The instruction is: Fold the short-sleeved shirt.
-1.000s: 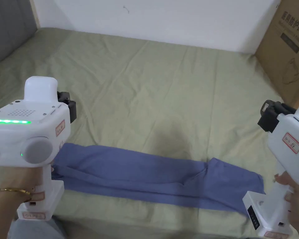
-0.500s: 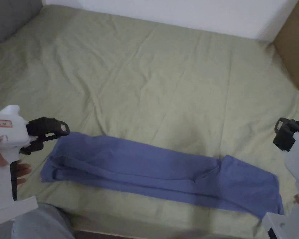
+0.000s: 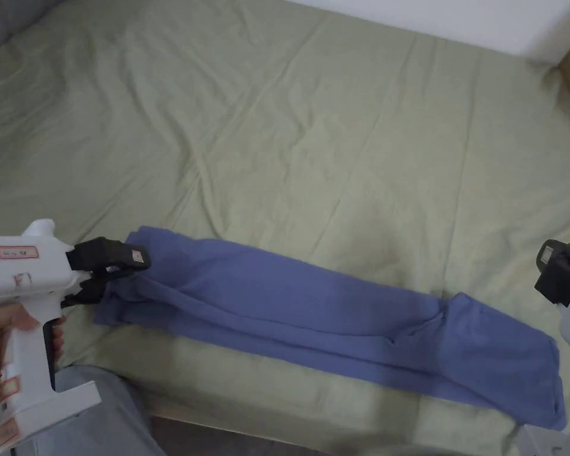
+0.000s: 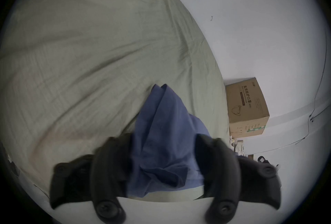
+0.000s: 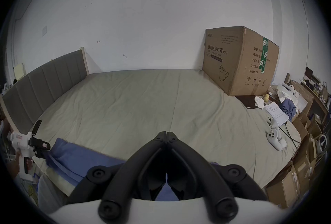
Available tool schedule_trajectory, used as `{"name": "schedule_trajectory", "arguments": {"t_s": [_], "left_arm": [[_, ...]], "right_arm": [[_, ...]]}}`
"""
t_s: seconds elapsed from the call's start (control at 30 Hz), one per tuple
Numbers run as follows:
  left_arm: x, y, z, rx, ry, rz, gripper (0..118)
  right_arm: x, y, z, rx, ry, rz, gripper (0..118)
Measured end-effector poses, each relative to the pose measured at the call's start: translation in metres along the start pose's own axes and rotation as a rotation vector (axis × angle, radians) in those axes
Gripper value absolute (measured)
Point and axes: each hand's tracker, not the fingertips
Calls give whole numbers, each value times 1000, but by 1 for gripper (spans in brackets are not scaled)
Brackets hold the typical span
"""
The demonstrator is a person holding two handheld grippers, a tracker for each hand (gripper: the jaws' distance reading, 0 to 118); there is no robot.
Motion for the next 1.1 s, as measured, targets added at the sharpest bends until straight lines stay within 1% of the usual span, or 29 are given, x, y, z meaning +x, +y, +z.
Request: {"name": "schedule_trajectory", "arguments": {"t_s": [0.03, 0.07, 0.1, 0.13, 0.2, 0.23, 0.3, 0.33, 0.47, 0.53, 0.6, 0.67, 0.8, 0.9, 0.97, 1.1], "left_arm": [[1, -2, -3, -17, 52, -25, 39], [5, -4, -7, -27, 112, -75, 29], [8, -7, -9, -26, 140, -114, 18], [11, -8, -9, -17, 157, -121, 10], [18, -9, -7, -12, 153, -100, 8], [24, -10, -5, -3, 163, -112, 8], [41, -12, 1, 30, 220, -194, 8], [50, -14, 6, 43, 225, -228, 8], [105, -27, 35, 113, 201, -395, 8], [136, -38, 46, 138, 204, -502, 8], [167, -52, 53, 146, 196, -626, 8], [196, -67, 51, 138, 167, -706, 8], [240, -98, 20, 56, 62, -789, 8], [258, -123, -28, -39, 49, -814, 8], [265, -141, -64, -116, 57, -830, 8], [260, -175, -138, -255, 154, -842, 9]], "right_arm": [[-1, -1, 0, -3, 1, 2, 0], [-1, -2, 0, -5, 3, 4, 0], [-1, -4, 1, -8, 5, 3, 0], [0, -5, 2, -10, 6, 2, 0], [1, -7, 4, -12, 7, -3, 0], [3, -8, 5, -13, 8, -5, 0], [6, -10, 7, -12, 8, -10, 0], [8, -10, 8, -11, 6, -12, 0], [19, -11, 15, 2, 6, -37, 0], [24, -11, 20, 14, 3, -48, 0], [30, -11, 24, 26, 5, -60, 0], [35, -12, 27, 34, 0, -68, 0], [47, -14, 37, 57, -11, -93, 0], [58, -17, 45, 67, -26, -116, 0], [66, -21, 51, 71, -43, -127, 0], [83, -29, 62, 61, -84, -154, 0]]}}
